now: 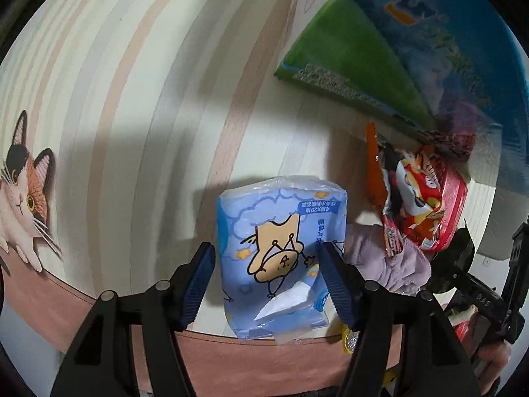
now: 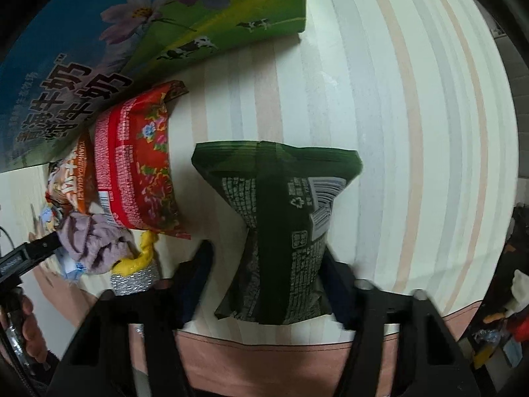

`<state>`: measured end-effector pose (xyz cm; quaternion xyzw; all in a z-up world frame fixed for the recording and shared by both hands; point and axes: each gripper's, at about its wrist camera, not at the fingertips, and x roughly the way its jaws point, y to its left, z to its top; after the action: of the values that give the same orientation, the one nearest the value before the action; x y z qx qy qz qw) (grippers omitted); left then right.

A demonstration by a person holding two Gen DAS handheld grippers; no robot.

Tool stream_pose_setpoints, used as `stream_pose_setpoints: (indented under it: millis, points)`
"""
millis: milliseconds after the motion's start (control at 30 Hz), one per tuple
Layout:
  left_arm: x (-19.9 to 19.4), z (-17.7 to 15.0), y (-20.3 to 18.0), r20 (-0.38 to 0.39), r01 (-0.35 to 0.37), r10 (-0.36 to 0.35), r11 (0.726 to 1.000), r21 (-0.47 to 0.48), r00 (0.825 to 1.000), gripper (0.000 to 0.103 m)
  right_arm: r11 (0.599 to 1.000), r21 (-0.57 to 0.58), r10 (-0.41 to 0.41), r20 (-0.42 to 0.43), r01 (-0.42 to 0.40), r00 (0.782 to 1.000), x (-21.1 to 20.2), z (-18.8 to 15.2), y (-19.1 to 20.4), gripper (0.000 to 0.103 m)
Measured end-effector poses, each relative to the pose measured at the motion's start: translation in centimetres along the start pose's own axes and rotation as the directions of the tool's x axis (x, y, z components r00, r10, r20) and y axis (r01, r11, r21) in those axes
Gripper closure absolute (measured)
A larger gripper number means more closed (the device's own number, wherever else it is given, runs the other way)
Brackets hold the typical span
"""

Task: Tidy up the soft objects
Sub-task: 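Lift both items into the box and release them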

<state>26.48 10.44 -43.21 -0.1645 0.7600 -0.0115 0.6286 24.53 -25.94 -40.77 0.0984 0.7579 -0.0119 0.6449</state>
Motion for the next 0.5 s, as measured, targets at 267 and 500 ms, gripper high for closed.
stream_pose_setpoints:
  millis: [267, 500]
  points:
    - [-2.8, -2.8, 0.9, 0.064, 0.002, -0.002, 1.0, 0.001, 0.998, 0.091, 0.999, -0.043, -0.028, 0.046, 0.03, 0.999, -1.5, -1.7, 0.4, 0.069]
    - [-7.7, -6.3, 0.9, 0.148, 0.048, -0.052, 0.998, 0.034, 0.988, 0.092, 0.997, -0.063, 0.061, 0.091, -0.055, 0.994, -5.7, -4.0, 0.6, 0.07]
